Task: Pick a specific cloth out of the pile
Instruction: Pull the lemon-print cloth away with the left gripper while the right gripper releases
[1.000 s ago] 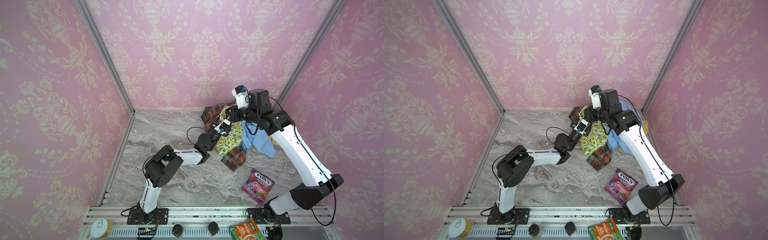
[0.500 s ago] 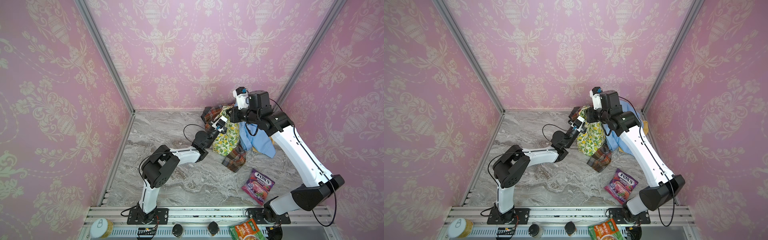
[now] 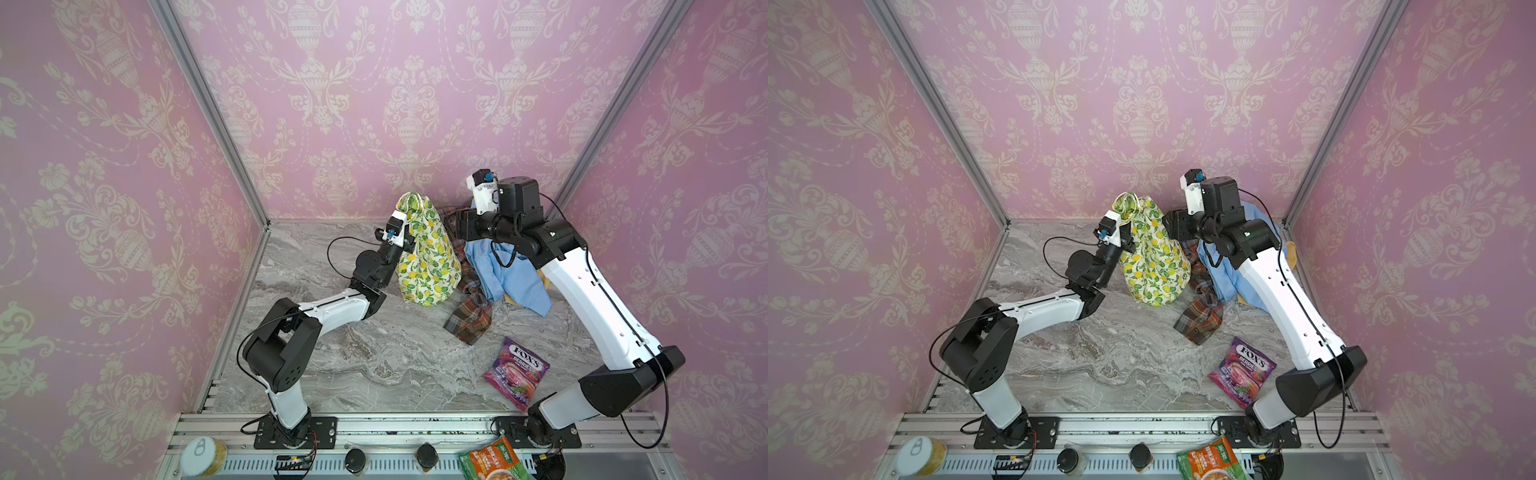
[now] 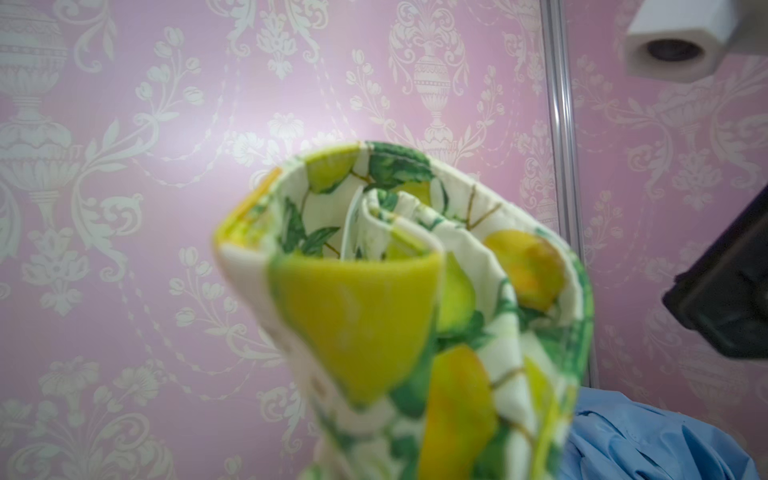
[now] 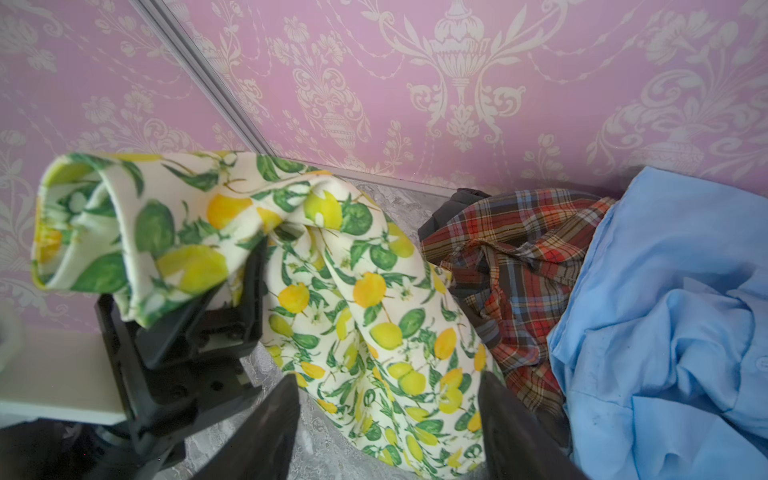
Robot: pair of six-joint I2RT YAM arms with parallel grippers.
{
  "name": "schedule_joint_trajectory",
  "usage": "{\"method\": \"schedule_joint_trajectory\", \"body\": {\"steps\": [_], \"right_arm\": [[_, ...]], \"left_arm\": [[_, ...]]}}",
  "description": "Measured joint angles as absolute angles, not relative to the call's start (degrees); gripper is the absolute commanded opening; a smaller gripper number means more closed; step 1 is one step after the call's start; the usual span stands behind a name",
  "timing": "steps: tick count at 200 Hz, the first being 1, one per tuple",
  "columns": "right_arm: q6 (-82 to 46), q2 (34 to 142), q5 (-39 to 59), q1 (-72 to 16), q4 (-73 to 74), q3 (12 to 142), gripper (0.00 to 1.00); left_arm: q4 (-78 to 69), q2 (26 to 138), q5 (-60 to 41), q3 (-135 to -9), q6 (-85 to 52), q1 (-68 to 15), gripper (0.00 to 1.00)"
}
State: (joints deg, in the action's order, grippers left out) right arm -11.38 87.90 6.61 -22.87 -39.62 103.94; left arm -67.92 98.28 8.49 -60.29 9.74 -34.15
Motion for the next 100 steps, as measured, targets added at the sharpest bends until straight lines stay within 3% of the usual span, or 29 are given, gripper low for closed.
{"method": "schedule_joint_trajectory", "body": {"steps": [56, 100], "right_arm": [[-10.90, 87.92, 6.44, -22.87, -36.64, 102.28, 0.86], [-10.70, 87.88, 6.87, -22.87, -32.80, 94.37, 0.92]], "left_arm": [[-52.18, 85.89, 9.76, -59.16, 2.83, -24.95, 0.00], [-38.41, 85.19, 9.72, -62.52, -1.91, -15.33, 0.00]]}}
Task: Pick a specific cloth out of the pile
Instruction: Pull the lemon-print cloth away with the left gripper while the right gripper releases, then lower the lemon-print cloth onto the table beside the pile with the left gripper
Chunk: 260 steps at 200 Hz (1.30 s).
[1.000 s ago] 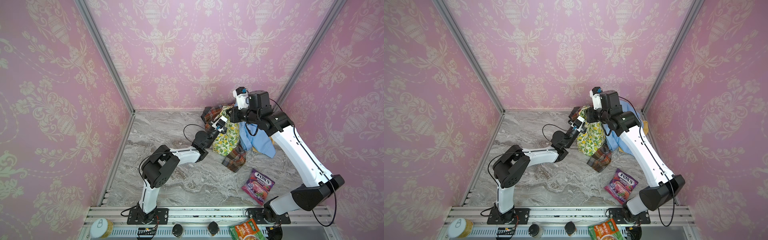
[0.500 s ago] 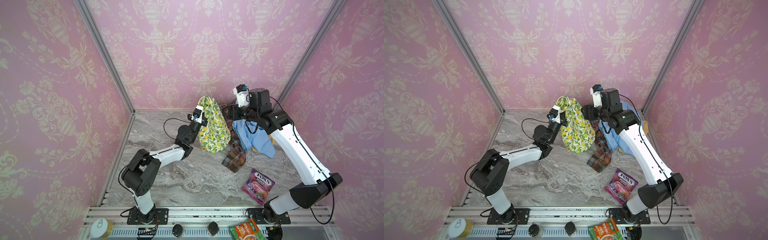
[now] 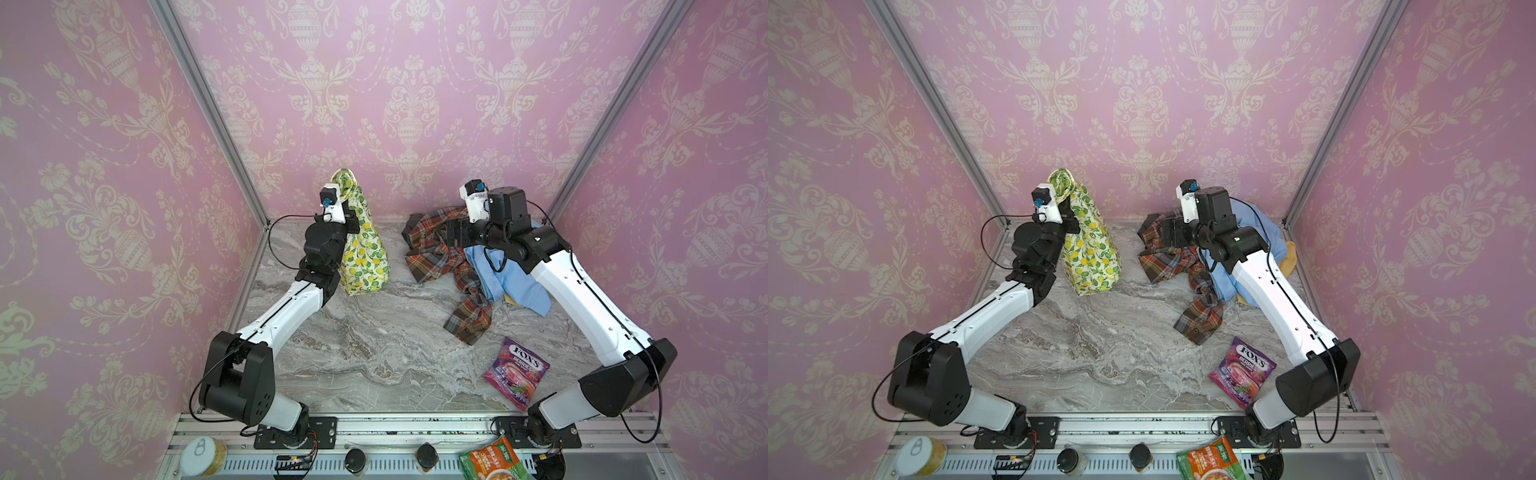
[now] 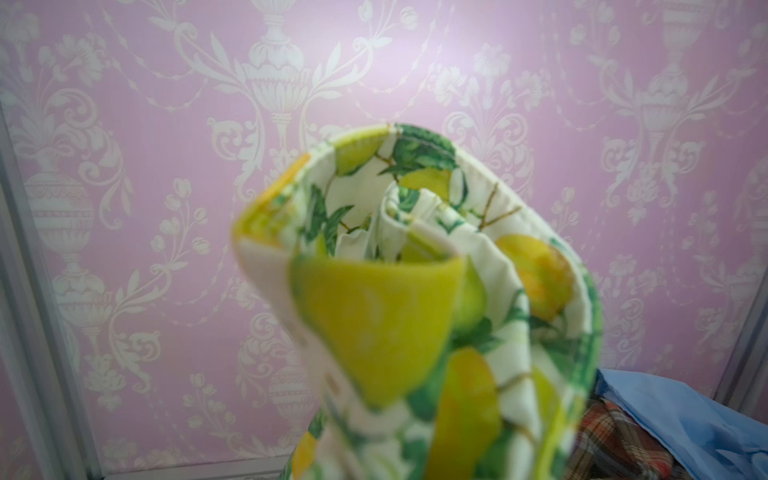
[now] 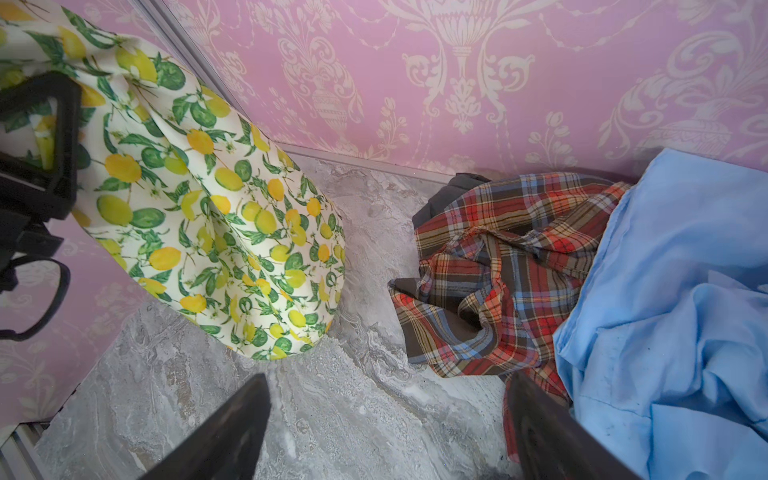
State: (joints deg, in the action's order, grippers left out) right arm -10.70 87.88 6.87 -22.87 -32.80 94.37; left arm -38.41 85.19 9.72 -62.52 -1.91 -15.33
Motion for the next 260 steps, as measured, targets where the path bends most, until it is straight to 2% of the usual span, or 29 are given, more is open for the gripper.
{"method": "schedule_joint_trajectory", "body": {"steps": [86, 208, 235, 260], "right_arm": [[-10.52, 87.50, 8.21, -22.87, -28.56, 89.06, 0.92], [-10.55, 89.82, 10.63, -22.87, -24.12, 88.64, 0.92], [-10.55, 89.82, 10.74, -22.87, -22.35, 87.33, 0.92], [-10.55, 89.82, 10.72, -22.87, -21.12, 84.77, 0.92]], "left_arm": [[-25.58, 95.42, 7.46, -76.09, -3.75, -6.59, 0.00], [-19.20, 102.96, -5.56, -79.77, -17.26, 11.81, 0.00], [-16.38, 104.07, -5.43, -77.06, -16.12, 12.10, 0.00], [-13.26, 104.25, -2.61, -73.78, -13.19, 8.47, 0.00]]}}
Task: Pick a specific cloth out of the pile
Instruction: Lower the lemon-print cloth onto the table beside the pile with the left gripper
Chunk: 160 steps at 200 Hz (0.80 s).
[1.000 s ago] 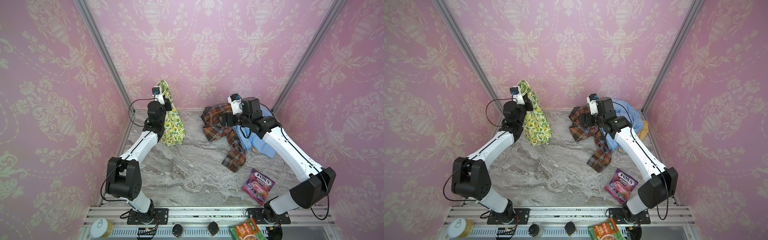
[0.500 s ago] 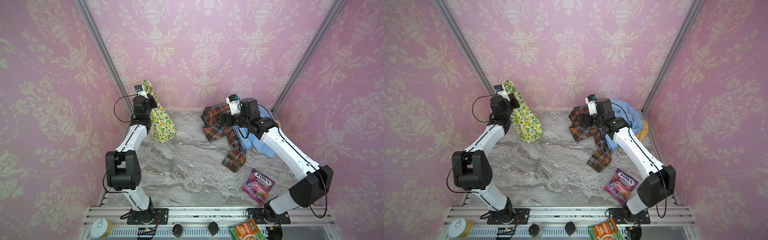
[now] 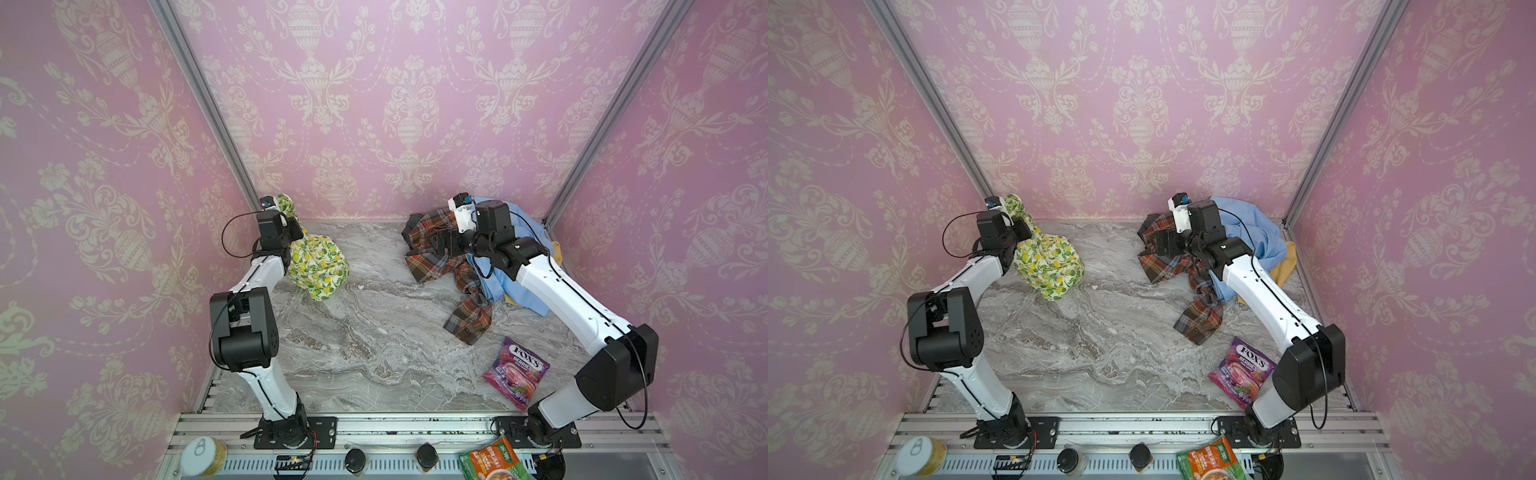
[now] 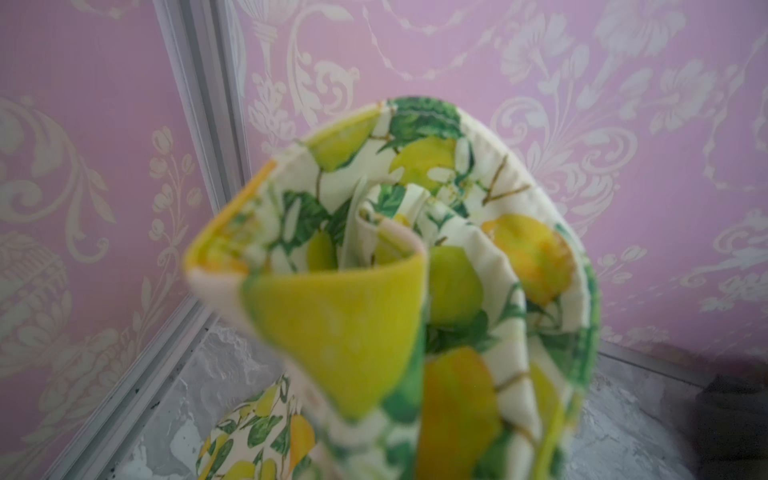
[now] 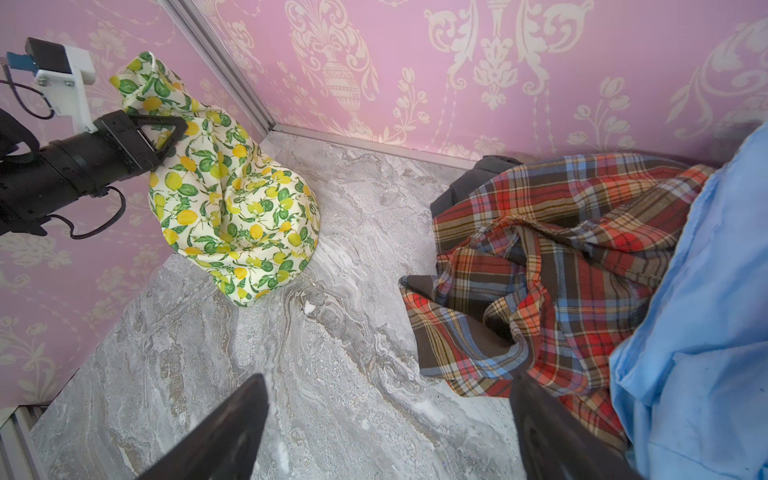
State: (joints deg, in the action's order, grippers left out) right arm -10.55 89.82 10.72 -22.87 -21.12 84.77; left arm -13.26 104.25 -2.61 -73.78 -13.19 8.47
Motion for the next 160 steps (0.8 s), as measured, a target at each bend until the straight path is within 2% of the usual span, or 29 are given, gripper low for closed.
{"method": "schedule_joint_trajectory", "body": {"steps": [51, 113, 160], "right_arm": [[-10.55, 89.76, 10.55, -22.87, -19.53, 80.40, 0.92], [-10.57, 88.29, 10.52, -22.87, -17.15, 75.92, 0.92], [-10.76, 87.88, 10.55, -22.83, -15.16, 74.41, 0.92]], "left_arm": [[-4.49, 108.03, 2.26, -73.84, -10.31, 0.58, 0.00], [12.25, 118.02, 5.45, -83.85, -9.23, 1.04, 0.00], [19.42, 121.93, 7.90, -89.36, -5.28, 1.21, 0.00]]}}
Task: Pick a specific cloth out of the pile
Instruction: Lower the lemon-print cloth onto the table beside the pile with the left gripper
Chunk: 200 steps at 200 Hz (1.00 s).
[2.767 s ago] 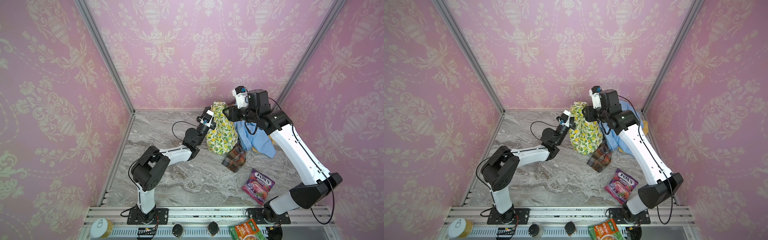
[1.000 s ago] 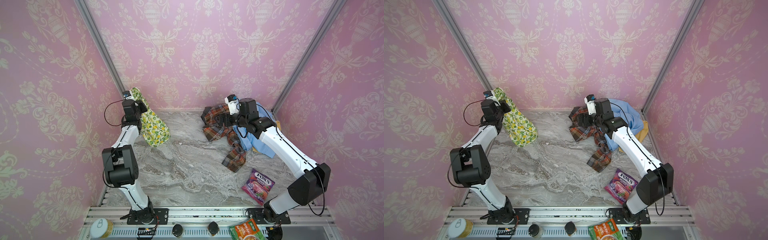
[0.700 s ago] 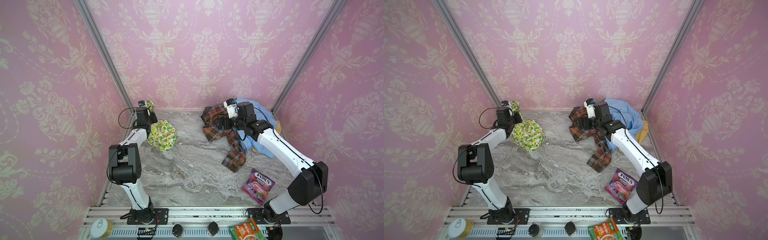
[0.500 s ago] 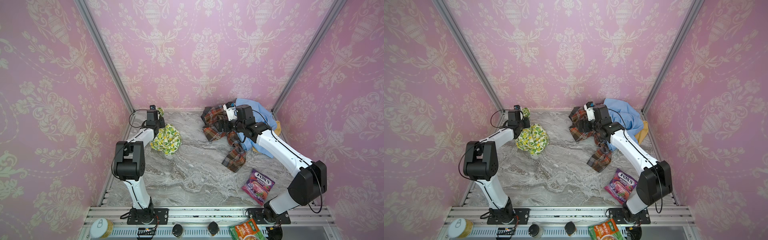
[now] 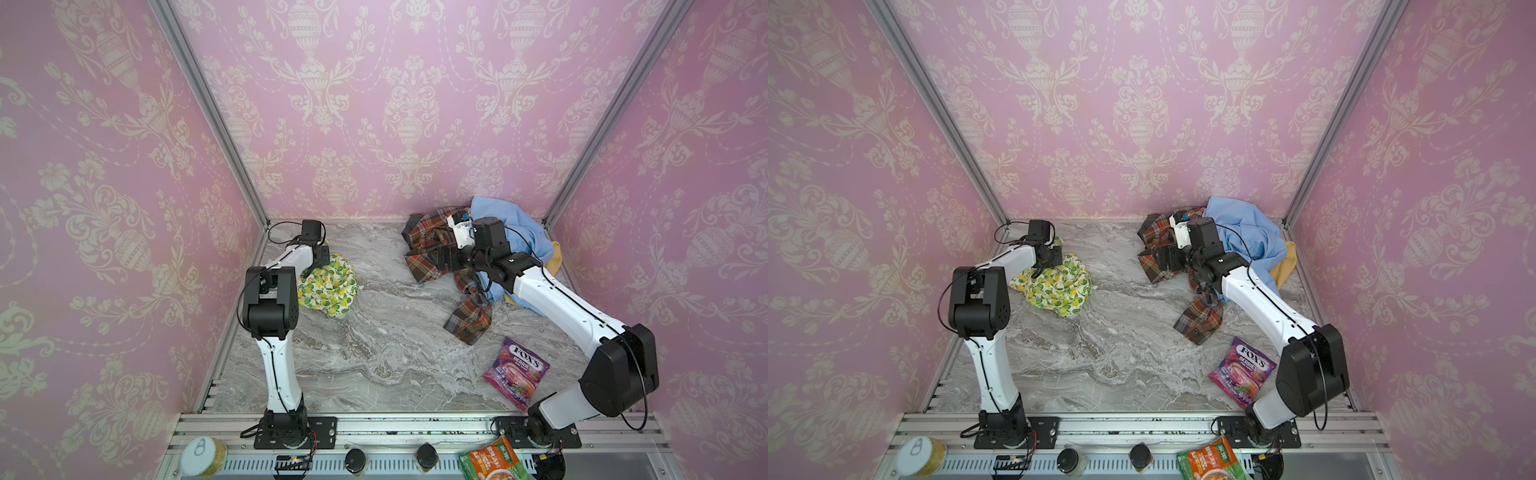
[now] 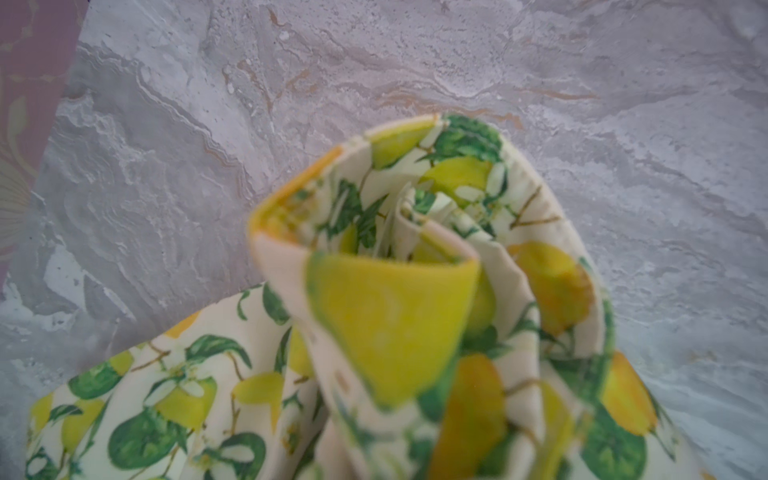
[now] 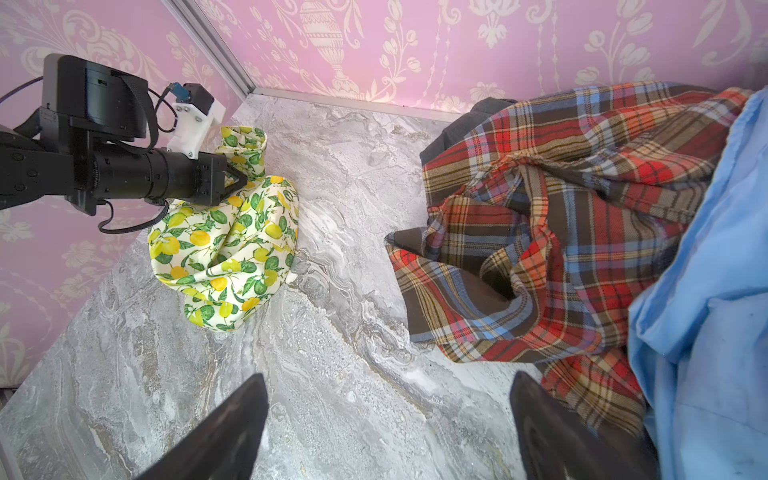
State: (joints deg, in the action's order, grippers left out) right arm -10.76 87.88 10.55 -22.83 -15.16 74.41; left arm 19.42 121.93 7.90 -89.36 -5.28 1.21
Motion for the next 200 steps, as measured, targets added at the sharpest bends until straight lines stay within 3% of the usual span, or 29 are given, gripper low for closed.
{"method": "schedule_joint_trajectory", "body": {"steps": [77, 134, 158, 181, 200], "right_arm": [[-10.72, 87.88, 10.39, -22.83, -13.98, 74.22, 0.92], [-10.28, 88.36, 8.21, -22.83, -14.41, 74.72, 0.93], [-10.07, 89.23, 7.77, -22.50, -14.57, 75.83, 0.93], [-9.58, 89.23, 7.49, -22.06, -14.85, 76.23, 0.93], [-9.43, 89.23, 7.51, -21.45, -14.92, 76.23, 0.94]], "left_arm": [[26.02, 129.21, 10.00, -102.85, -0.32, 5.61, 0.00], [29.56, 135.46, 10.90, -113.67, 1.06, 7.33, 0.12], [30.74, 136.90, 10.35, -116.73, 1.65, 7.33, 0.38], [30.98, 136.84, 8.23, -117.36, 1.32, 7.35, 0.76], [31.11, 136.18, 6.28, -117.34, 0.84, 7.33, 0.90]]}}
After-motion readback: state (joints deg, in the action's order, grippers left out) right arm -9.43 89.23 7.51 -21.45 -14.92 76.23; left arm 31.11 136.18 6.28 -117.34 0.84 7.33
